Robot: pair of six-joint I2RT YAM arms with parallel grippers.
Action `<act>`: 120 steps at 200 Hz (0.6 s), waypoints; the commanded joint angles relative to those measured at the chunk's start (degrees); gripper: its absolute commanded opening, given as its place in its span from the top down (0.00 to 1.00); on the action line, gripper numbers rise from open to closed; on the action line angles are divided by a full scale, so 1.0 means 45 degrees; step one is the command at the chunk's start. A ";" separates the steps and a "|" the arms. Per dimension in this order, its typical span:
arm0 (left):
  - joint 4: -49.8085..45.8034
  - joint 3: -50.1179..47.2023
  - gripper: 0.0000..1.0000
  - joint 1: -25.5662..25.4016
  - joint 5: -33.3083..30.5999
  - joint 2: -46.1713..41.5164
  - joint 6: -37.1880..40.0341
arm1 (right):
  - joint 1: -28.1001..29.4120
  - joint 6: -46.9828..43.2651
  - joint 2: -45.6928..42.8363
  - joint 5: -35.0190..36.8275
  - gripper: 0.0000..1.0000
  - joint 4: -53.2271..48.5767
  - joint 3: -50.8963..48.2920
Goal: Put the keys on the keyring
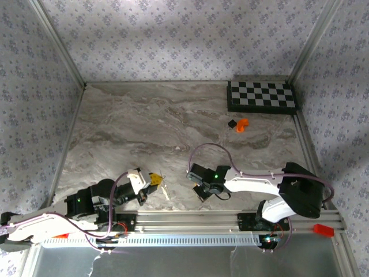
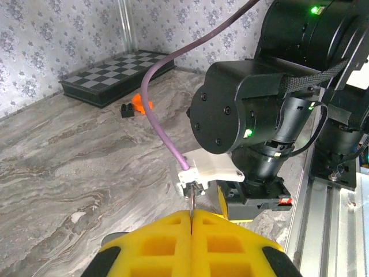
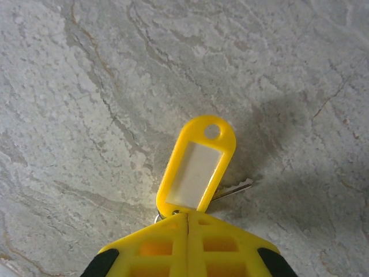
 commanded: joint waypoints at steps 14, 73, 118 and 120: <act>0.0157 0.0255 1.00 0.0071 -0.0329 -0.0326 -0.0088 | 0.0083 0.0404 0.0105 0.0321 0.95 -0.0377 0.0262; 0.0169 0.0230 1.00 0.0054 -0.0255 -0.0313 -0.0165 | -0.0577 0.1419 -0.1116 -0.1010 0.73 0.0683 -0.0926; 0.0196 0.0201 1.00 0.0075 -0.0243 -0.0297 -0.0108 | -0.2335 0.2255 -0.3352 -0.3044 0.66 0.2568 -0.3004; 0.0196 0.0194 1.00 0.0081 -0.0236 -0.0302 -0.0112 | -0.2406 0.2273 -0.3436 -0.3111 0.66 0.2678 -0.3080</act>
